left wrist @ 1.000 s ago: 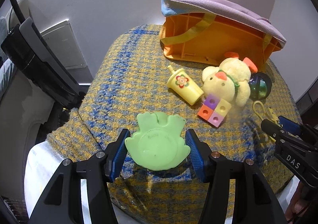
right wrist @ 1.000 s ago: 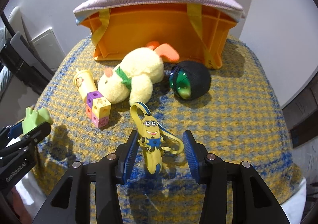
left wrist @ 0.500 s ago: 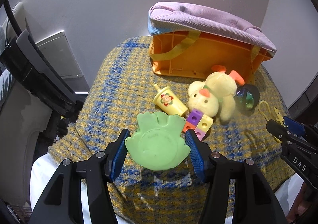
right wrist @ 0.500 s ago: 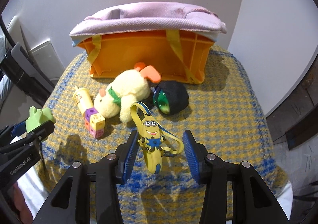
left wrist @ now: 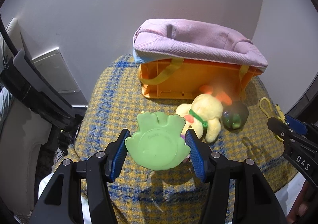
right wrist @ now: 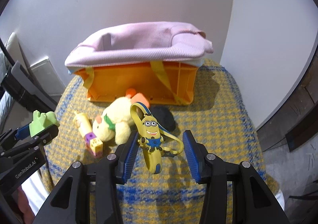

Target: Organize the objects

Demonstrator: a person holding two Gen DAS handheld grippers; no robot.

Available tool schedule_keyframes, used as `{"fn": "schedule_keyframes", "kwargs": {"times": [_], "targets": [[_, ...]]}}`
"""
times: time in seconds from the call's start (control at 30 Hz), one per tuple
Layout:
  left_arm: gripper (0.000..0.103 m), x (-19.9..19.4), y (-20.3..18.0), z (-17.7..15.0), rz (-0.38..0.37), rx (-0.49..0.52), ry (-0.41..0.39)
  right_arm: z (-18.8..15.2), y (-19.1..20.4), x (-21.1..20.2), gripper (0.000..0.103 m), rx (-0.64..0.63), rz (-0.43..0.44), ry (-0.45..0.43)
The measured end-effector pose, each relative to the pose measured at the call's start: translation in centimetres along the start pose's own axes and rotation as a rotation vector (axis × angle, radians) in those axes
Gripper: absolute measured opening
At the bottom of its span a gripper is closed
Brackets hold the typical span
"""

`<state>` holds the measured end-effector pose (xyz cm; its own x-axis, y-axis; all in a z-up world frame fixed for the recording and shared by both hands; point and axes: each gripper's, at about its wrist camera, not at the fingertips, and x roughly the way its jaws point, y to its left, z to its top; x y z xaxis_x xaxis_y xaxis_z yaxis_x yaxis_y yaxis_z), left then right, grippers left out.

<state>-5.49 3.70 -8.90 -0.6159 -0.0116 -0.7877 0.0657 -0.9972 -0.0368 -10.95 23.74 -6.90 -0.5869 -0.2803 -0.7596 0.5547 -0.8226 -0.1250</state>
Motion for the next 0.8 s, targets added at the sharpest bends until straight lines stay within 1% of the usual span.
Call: {"fn": "schedule_keyframes", "kwargs": {"times": [0.37, 0.8], "targets": [[0.057, -0.9, -1.7, 3.9, -0.022, 0.032, -0.050, 3.1, -1.6, -1.7, 0.046, 0.028, -0.004, -0.061], [0.057, -1.0, -2.5, 8.4, -0.034, 0.046, -0.103, 6.8, -1.7, -2.3, 0.046, 0.030, 0.001, -0.114]]}}
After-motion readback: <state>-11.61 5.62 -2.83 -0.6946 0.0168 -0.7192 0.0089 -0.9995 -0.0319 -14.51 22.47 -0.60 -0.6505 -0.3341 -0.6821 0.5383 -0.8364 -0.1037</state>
